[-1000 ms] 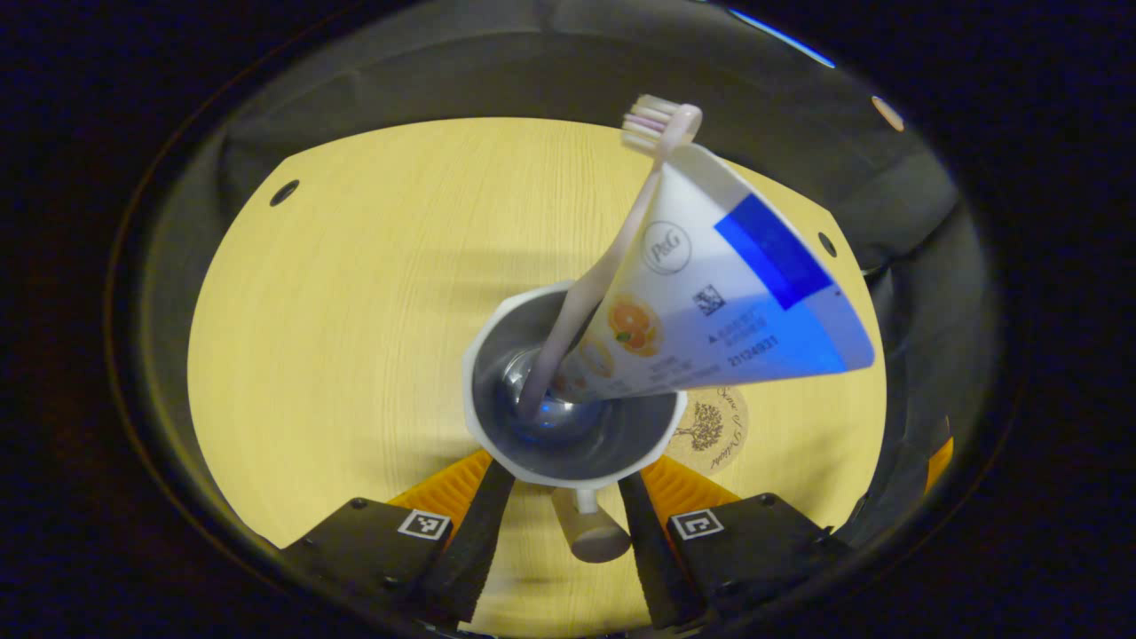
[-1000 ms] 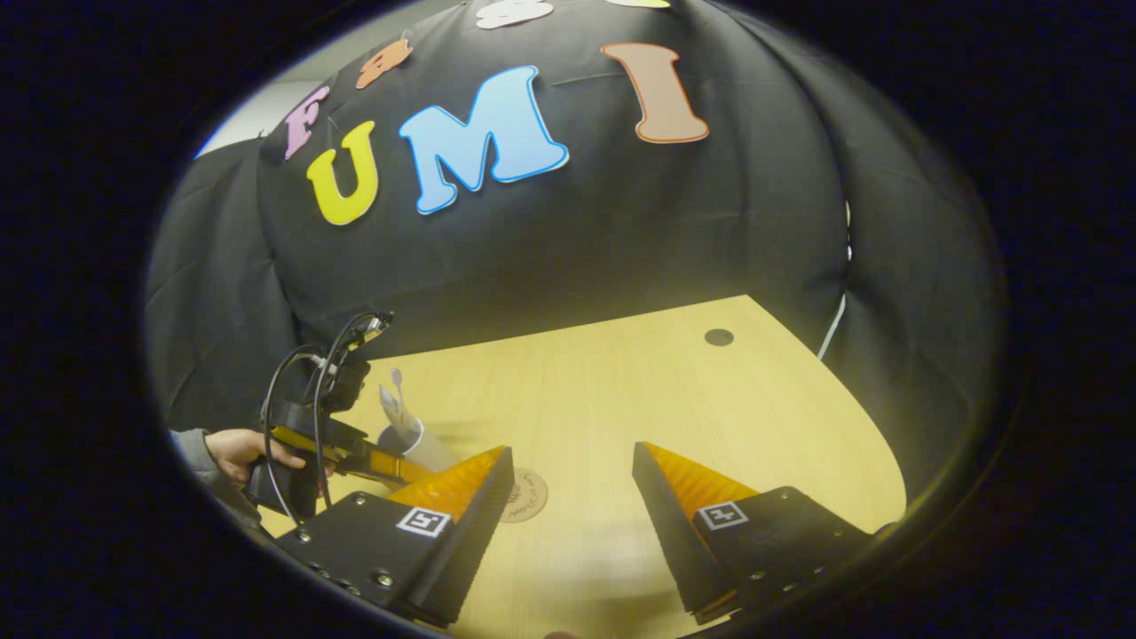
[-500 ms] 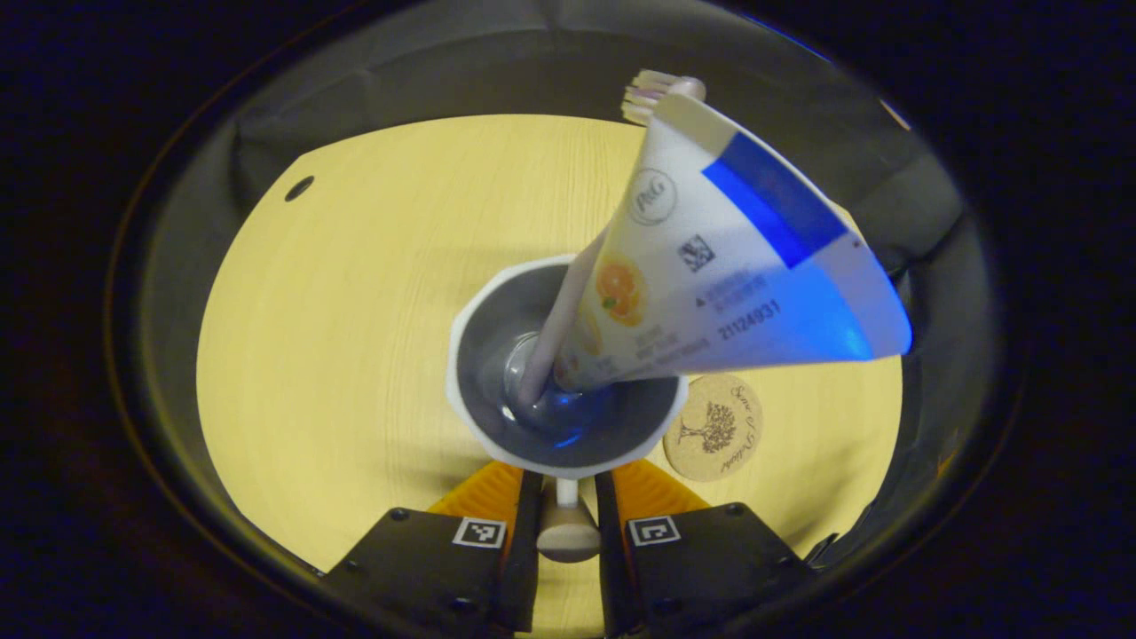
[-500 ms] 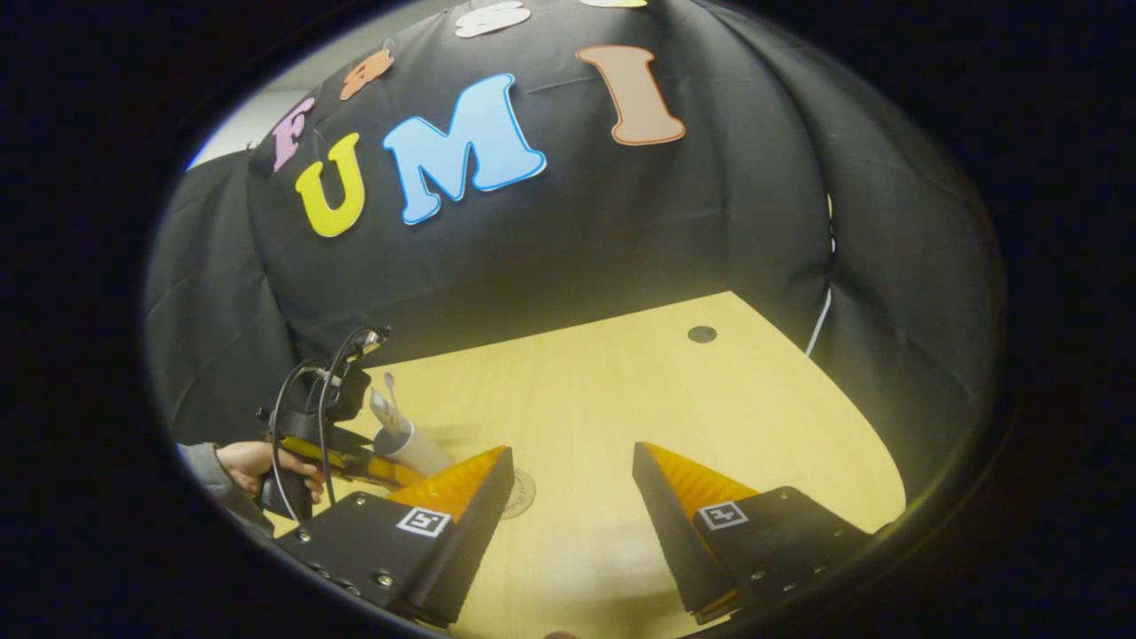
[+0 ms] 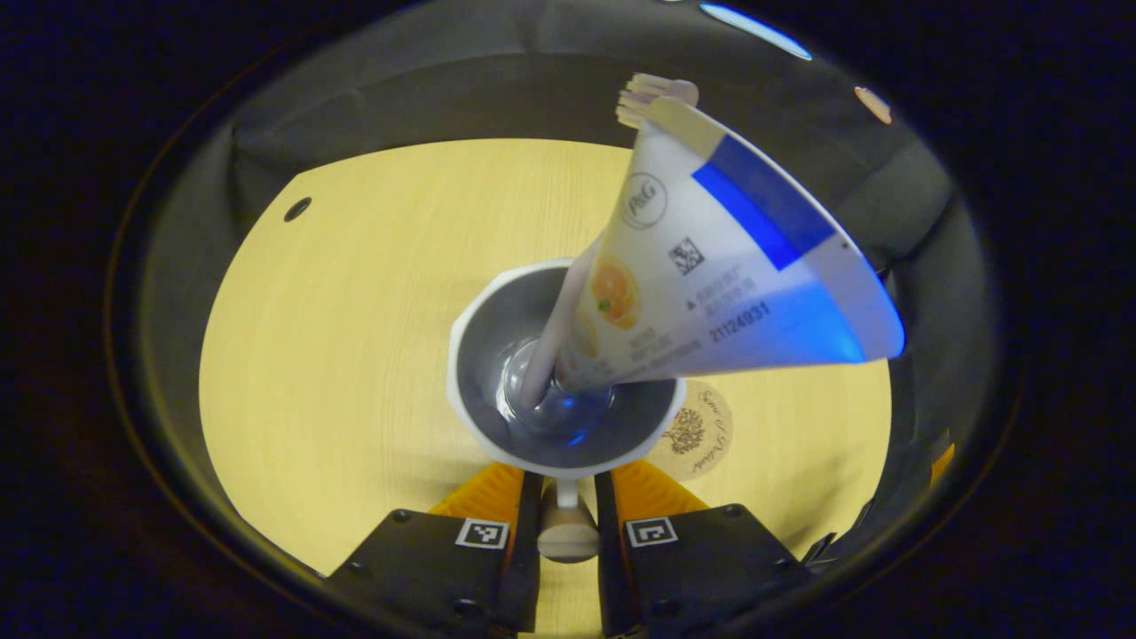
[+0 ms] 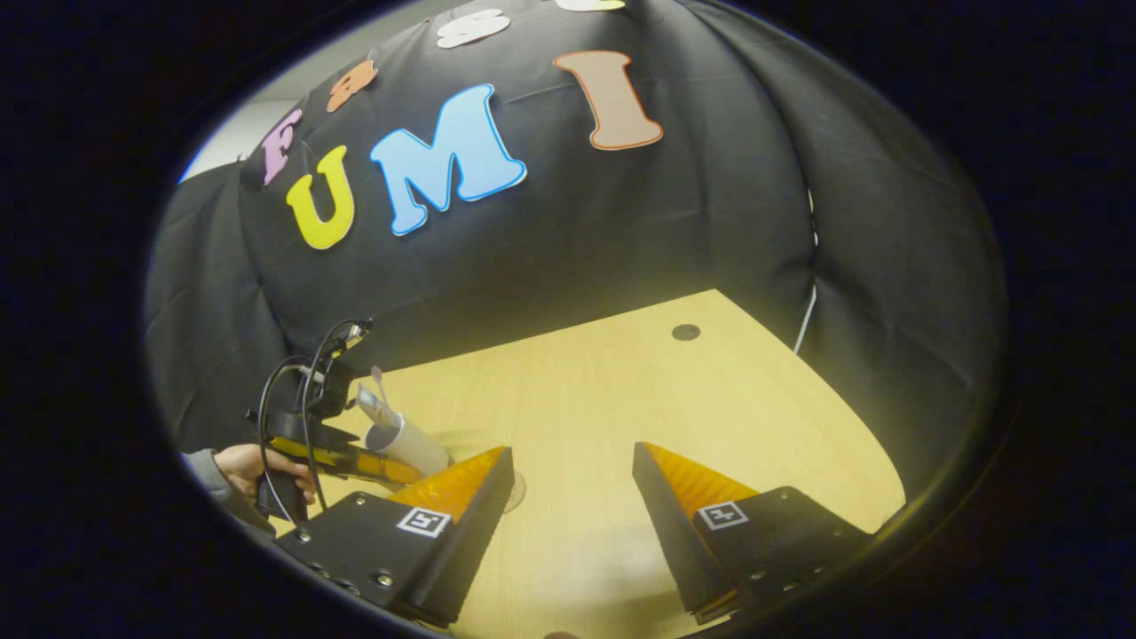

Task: Put the toothbrush and toothpaste on the desktop into the cup, then pick up the cup and place it on the coaster on the desktop.

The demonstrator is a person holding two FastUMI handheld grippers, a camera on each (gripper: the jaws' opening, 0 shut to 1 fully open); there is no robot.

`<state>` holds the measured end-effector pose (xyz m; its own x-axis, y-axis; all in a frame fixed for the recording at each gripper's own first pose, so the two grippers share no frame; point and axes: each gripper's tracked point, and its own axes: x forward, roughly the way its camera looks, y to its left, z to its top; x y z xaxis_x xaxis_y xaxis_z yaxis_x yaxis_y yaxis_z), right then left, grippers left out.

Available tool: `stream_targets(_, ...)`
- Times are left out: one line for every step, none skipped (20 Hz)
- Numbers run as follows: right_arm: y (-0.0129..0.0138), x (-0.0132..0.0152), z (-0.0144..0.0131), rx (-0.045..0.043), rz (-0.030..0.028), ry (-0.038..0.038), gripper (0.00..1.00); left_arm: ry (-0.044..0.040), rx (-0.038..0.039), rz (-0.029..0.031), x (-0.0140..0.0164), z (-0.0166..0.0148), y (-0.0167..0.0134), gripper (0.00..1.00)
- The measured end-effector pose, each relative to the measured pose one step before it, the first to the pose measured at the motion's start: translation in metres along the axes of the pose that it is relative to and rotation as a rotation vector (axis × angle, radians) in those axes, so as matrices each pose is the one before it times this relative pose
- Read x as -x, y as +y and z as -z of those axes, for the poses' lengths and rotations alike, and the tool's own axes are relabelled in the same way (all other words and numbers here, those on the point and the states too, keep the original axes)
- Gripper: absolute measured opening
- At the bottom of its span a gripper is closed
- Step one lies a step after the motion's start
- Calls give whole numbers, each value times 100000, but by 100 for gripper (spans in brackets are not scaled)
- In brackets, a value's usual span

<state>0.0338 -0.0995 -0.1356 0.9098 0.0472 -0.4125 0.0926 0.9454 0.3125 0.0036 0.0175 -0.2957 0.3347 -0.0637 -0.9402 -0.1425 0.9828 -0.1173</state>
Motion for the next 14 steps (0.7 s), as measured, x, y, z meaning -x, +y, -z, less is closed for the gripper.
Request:
stream_targets(-129,175,-6,-60,-184,-298,86,-22,-762,1071,440,-110,-843,33)
stream_targets(-265,247,-65,158,95,-334,86,117,-750,1379,140,-6,-749,33)
stream_targets(-281,133,52,106,277,-295,86,380,-677,1602,-1,88,-963,33)
stream_targets(-177,119,40,-237,239,-4,86,649,-583,1404,-59,201,-1007,34)
stream_targets(-246,222,11,-462,246,-6,86,870,-657,979,-198,204,-860,34)
stream_targets(-297,228,41,-473,415,90,86,724,-509,963,-237,247,-883,33)
stream_targets(-423,42,158,-249,504,79,86,510,-459,924,-129,148,-726,33)
stream_targets(-336,107,44,-40,684,142,86,463,-497,788,-190,49,-723,33)
stream_targets(-358,72,160,-156,716,178,86,390,-517,527,-239,29,-514,33)
stream_targets(-299,88,109,-380,475,362,86,257,-551,432,-244,70,-437,33)
stream_targets(-37,55,163,-727,138,449,86,304,-502,163,-229,-36,-427,33)
stream_targets(-76,65,115,-715,-146,379,86,515,-495,-21,-173,46,-421,33)
stream_targets(-79,105,186,-353,-78,341,86,777,-272,-102,-311,59,-321,33)
stream_targets(-114,-47,46,57,217,344,86,1350,-230,-394,-452,299,-102,33)
